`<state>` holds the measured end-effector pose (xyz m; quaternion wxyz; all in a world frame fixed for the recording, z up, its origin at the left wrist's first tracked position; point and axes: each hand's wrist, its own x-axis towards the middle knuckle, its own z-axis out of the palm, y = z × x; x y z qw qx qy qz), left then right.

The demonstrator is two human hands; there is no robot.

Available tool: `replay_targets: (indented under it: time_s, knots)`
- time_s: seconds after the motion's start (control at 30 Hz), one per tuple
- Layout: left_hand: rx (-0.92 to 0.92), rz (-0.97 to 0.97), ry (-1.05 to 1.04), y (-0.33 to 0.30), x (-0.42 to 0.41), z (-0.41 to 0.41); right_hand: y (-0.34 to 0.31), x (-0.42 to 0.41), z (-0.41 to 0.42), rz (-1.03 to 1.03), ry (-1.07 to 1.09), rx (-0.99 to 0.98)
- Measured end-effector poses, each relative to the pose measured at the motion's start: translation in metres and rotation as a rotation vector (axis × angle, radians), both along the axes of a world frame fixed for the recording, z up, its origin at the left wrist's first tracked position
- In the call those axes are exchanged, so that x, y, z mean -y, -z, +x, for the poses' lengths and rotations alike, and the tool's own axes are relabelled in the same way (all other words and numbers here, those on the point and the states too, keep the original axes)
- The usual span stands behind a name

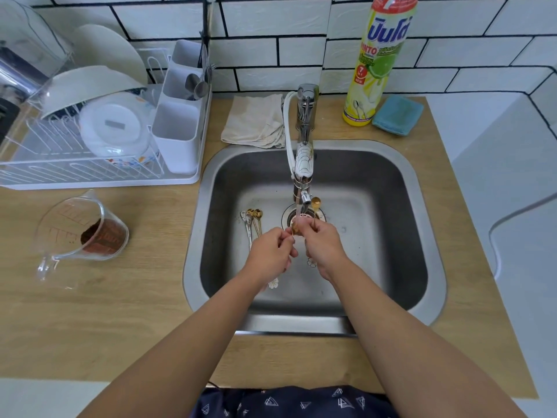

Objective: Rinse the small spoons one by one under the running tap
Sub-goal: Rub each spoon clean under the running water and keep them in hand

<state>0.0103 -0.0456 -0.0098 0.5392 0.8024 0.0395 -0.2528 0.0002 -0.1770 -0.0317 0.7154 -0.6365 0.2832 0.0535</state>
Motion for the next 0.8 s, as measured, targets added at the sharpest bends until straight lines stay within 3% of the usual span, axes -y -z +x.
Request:
replay_targets:
  time_s: [0.37,0.8]
  knots:
    - [-0.1,-0.117,-0.013,-0.007,0.006,0.006,-0.003,0.0,0.002,0.183,0.002,-0.021]
    - [-0.291,-0.237,0.081,-0.01,0.0,0.015,-0.006,0.004,-0.004,0.129,0.0,-0.009]
